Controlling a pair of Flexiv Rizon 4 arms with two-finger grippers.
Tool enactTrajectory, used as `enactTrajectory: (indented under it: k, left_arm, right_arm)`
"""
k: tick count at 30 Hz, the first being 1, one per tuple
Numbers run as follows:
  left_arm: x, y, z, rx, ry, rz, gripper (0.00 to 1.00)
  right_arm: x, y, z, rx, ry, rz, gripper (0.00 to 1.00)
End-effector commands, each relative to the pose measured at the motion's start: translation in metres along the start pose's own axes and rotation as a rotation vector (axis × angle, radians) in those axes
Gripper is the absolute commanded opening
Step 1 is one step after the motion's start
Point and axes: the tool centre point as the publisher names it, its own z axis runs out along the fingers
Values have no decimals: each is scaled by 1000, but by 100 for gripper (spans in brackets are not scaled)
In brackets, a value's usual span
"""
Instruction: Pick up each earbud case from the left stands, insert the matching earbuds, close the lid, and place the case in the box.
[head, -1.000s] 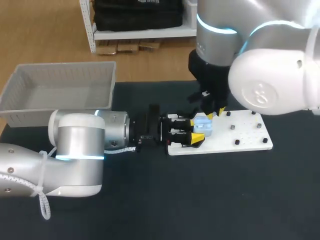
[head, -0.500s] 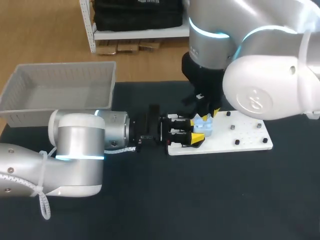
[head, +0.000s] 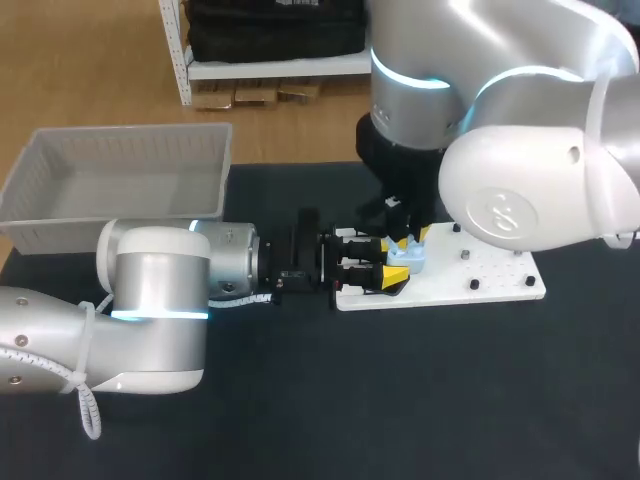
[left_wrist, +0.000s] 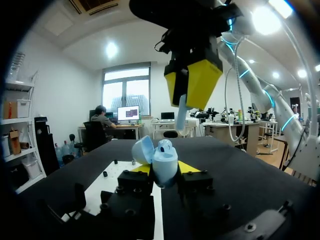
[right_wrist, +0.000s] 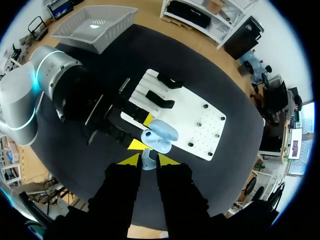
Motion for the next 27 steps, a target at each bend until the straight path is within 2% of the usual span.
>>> enactTrajectory:
  k: [1,13,27]
  left_arm:
    - [0,-2,0,-7,1,1,0]
    - [0,-2,0,-7,1,1,0]
    - [0,-2,0,-7,1,1,0]
  right_arm:
    - [0,3,5,7,-10,7,0]
    - [-4,-1,19,22,-24,34,0]
    - [-12,-7,21,37,-50,61,0]
